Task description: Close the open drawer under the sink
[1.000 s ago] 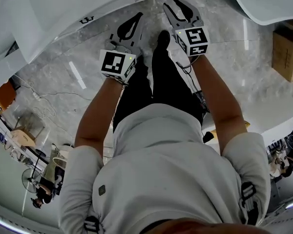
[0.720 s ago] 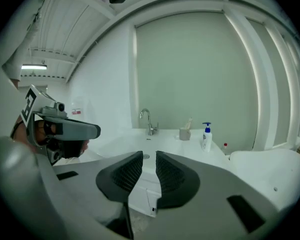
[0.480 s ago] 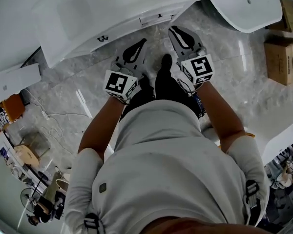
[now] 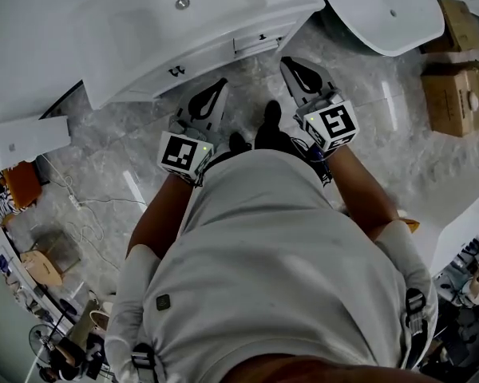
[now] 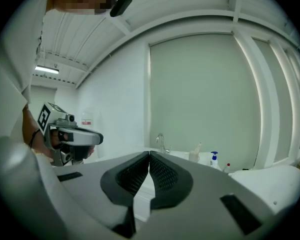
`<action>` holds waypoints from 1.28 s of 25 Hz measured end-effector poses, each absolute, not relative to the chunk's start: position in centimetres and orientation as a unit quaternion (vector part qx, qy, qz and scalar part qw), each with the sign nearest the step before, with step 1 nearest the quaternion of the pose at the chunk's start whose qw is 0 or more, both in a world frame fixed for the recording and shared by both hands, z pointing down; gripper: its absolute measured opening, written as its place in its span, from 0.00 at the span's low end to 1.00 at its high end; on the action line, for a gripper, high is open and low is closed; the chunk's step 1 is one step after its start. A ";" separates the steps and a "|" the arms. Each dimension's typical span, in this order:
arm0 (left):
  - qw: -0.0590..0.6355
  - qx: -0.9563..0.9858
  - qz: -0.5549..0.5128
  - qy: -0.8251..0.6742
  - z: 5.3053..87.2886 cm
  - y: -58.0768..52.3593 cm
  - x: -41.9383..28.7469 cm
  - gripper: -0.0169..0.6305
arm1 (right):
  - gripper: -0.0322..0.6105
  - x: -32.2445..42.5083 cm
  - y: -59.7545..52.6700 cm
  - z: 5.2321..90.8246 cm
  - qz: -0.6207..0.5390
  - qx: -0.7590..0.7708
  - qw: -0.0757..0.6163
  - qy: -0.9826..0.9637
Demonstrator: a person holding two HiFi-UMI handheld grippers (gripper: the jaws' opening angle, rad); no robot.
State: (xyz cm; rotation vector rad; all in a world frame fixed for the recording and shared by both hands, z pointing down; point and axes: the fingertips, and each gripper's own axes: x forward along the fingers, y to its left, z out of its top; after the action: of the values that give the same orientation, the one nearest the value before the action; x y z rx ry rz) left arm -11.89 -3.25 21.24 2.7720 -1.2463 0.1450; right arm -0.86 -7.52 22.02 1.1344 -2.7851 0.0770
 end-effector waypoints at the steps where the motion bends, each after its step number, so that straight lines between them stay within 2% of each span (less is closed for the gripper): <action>1: 0.048 0.910 0.047 -0.409 20.9 -2.9 -12.3 0.04 | 0.09 -1.1 -7.1 21.7 0.026 0.375 0.062 -0.925; 7: 0.045 0.921 0.043 -0.385 20.4 -0.1 -13.4 0.04 | 0.09 -1.4 -4.5 19.7 0.020 0.398 0.049 -0.916; 21: 0.038 0.913 0.033 -0.404 18.8 4.3 -9.7 0.04 | 0.09 4.6 1.1 17.1 0.004 0.400 0.039 -0.916; 32: 0.027 0.892 0.038 -0.450 18.9 10.8 0.1 0.04 | 0.09 13.7 7.9 17.4 -0.012 0.344 0.039 -0.938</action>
State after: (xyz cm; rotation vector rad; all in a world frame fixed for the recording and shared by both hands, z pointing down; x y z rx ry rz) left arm 0.06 10.76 18.89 2.7553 -1.3893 0.1182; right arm 13.66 7.88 17.39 1.0543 -2.8759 -0.0372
